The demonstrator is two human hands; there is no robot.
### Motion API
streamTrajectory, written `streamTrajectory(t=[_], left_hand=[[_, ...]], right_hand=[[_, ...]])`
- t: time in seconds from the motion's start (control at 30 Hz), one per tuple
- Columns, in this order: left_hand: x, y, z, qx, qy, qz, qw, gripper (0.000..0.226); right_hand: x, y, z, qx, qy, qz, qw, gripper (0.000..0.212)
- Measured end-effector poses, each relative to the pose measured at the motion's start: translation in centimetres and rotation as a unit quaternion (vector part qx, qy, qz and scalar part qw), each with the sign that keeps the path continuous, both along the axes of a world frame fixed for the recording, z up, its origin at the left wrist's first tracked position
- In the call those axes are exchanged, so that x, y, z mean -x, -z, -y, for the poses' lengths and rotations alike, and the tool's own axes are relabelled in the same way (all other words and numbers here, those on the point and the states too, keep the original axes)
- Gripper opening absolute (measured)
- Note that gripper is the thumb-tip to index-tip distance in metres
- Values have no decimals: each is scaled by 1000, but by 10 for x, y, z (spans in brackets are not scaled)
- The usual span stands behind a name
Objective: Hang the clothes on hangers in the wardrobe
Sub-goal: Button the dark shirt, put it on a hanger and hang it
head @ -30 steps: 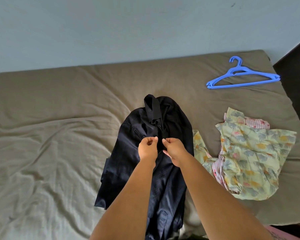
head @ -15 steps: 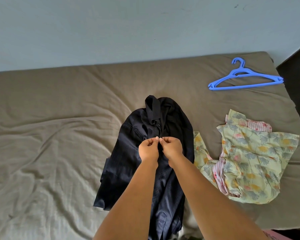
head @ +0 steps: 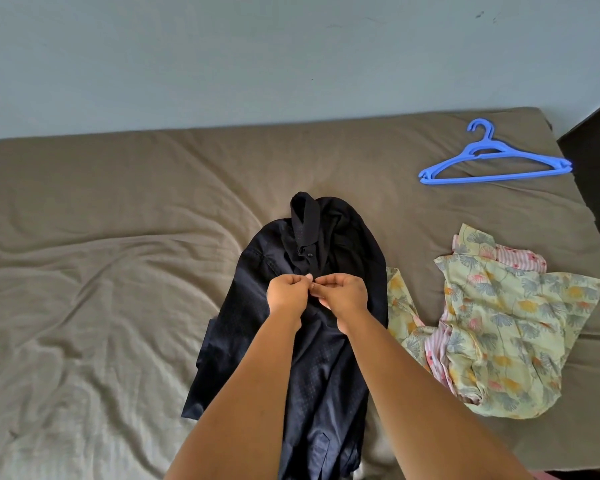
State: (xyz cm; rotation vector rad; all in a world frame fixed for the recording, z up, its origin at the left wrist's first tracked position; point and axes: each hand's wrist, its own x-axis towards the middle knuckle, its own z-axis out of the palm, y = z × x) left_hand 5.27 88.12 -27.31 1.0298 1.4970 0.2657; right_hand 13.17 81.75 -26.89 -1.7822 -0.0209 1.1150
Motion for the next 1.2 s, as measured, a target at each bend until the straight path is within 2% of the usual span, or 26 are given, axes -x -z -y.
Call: streamTrajectory(t=[0.1, 0.17, 0.33, 0.47, 0.53, 0.6, 0.63, 0.67, 0.7, 0.77, 0.87, 0.93, 0.97, 1.0, 1.03, 1.1, 1.13, 1.17, 1.2], left_hand=[[3, 3, -13, 103, 55, 37, 992, 21], [5, 3, -19, 125, 89, 48, 987, 18], [9, 7, -20, 66, 93, 79, 990, 19], [9, 12, -15, -45, 108, 2, 993, 19], [7, 12, -14, -77, 124, -34, 989, 19], [5, 10, -13, -73, 123, -32, 989, 15], [6, 9, -13, -90, 129, -50, 986, 11], [8, 8, -15, -124, 144, -87, 978, 10], [13, 10, -16, -158, 158, -123, 967, 14], [29, 20, -16, -185, 173, -182, 950, 26], [57, 42, -3, -158, 202, -211, 943, 25], [72, 57, 12, -153, 255, -219, 929, 29], [79, 64, 20, -141, 292, -235, 917, 36], [84, 70, 27, -118, 326, -256, 903, 46], [89, 75, 34, -83, 349, -272, 893, 55], [100, 83, 46, -28, 357, -295, 886, 66], [106, 84, 50, -22, 353, -305, 884, 65], [111, 85, 53, -24, 345, -309, 886, 59], [117, 84, 55, -33, 333, -301, 893, 49]], right_hand=[[-7, 0, 3, -37, -31, -88, 995, 9], [-10, 1, 5, -44, -50, -127, 990, 7], [-15, 0, -1, -36, -73, -87, 993, 5], [-15, 5, -7, 8, -85, -39, 996, 11], [-13, 6, -8, -11, -69, -85, 994, 14], [-10, 5, -9, -60, -12, -186, 981, 13], [-10, 9, -9, -72, 16, -204, 976, 12], [-10, 14, -9, -67, 26, -191, 979, 15], [-11, 21, -8, -53, 13, -154, 987, 26], [-8, 33, -2, 12, -56, -59, 997, 47], [8, 52, 13, 115, -112, 113, 981, 31], [23, 66, 24, 116, -165, 206, 958, 19], [32, 71, 30, 95, -231, 237, 939, 20], [40, 76, 37, 78, -324, 264, 905, 27], [48, 82, 44, 78, -432, 290, 850, 40], [61, 87, 60, 137, -617, 345, 694, 62], [65, 88, 68, 158, -671, 369, 623, 61], [68, 88, 77, 172, -704, 381, 575, 51], [70, 87, 84, 178, -718, 384, 552, 37]])
